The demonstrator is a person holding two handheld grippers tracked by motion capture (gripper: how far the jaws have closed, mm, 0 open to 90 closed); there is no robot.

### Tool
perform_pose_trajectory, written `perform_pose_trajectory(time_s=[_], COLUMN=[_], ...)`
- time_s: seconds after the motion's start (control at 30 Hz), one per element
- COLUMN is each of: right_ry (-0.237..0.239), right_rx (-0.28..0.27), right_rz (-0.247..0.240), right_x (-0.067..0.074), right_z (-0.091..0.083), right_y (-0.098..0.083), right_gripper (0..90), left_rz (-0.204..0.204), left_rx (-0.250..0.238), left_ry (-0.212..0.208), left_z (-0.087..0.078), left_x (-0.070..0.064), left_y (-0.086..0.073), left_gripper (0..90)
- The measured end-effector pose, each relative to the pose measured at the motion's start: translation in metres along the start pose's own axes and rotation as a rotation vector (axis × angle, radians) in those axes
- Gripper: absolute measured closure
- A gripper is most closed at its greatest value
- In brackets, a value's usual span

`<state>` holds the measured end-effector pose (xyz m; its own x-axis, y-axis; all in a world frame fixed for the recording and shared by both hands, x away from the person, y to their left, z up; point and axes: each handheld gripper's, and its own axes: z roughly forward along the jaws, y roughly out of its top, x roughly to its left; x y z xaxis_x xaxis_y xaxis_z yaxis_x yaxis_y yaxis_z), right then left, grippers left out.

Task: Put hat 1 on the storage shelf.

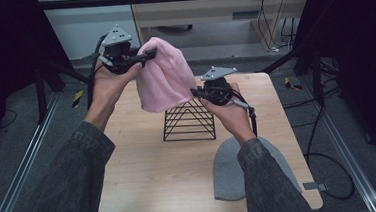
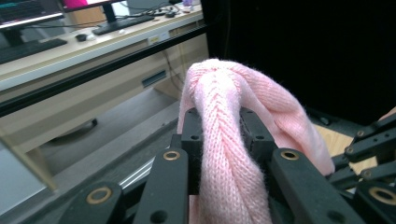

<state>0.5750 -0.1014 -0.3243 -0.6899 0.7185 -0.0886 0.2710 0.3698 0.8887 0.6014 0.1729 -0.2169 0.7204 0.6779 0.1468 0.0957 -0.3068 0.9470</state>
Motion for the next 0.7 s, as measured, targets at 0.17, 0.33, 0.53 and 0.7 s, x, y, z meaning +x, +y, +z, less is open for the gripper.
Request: perform_pose_trajectory(time_s=[0.17,0.33,0.53,0.7], right_ry=[-0.026,-0.049,-0.063,-0.055], right_rx=[0.000,-0.005,-0.017,-0.011], right_rz=[-0.014,-0.026,-0.032,-0.030], right_x=[0.000,0.000,0.002,0.002], right_z=[0.001,0.000,-0.001,-0.002], right_y=[-0.008,-0.014,-0.024,-0.031], right_gripper=[83.2,83.2,83.2,83.2], left_rz=[0.008,0.031,0.055,0.058], left_rx=[-0.012,-0.015,-0.029,-0.021], left_ry=[-0.005,-0.005,-0.011,-0.016], left_z=[0.012,0.019,0.028,0.030], left_x=[-0.002,-0.003,-0.007,-0.012], left_y=[-0.004,-0.008,-0.013,-0.016], left_gripper=[74.4,74.3,74.0,73.9])
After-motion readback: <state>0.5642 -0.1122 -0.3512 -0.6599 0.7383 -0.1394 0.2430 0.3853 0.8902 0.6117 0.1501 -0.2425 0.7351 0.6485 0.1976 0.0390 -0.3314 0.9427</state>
